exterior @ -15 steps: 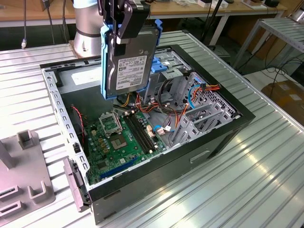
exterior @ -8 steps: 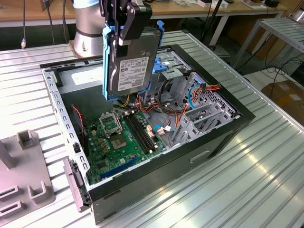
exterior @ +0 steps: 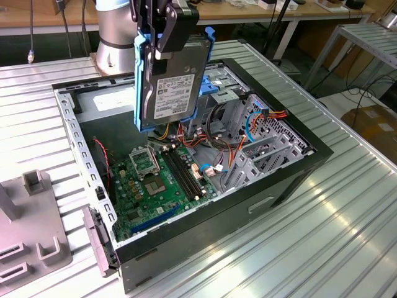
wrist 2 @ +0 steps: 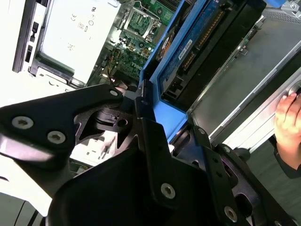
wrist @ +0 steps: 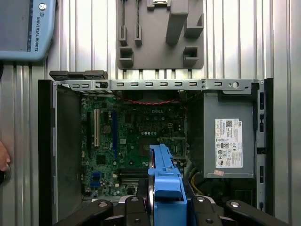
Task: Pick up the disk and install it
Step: 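Insert the disk into the insertion slot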
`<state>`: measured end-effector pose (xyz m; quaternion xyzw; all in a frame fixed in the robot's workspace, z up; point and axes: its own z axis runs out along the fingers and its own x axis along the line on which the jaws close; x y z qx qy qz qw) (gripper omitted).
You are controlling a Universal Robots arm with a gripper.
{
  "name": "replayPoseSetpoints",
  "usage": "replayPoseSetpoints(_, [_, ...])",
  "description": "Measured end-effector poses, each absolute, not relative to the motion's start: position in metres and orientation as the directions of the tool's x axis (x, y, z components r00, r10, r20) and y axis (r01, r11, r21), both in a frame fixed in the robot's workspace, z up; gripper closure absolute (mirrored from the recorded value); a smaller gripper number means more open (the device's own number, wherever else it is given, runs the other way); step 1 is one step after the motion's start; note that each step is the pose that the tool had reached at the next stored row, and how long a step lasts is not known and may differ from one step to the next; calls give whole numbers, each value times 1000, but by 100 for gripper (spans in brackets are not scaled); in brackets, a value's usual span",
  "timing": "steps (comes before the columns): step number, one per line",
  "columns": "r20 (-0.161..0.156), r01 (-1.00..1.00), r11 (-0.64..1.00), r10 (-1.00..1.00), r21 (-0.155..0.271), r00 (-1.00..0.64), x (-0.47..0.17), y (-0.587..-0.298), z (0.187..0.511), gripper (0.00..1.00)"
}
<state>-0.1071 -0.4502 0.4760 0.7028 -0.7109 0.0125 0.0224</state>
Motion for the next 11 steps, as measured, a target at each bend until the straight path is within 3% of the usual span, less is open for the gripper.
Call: replayPoseSetpoints(11, [50, -1000, 12, -999, 14, -11, -94, -455, 475, 63])
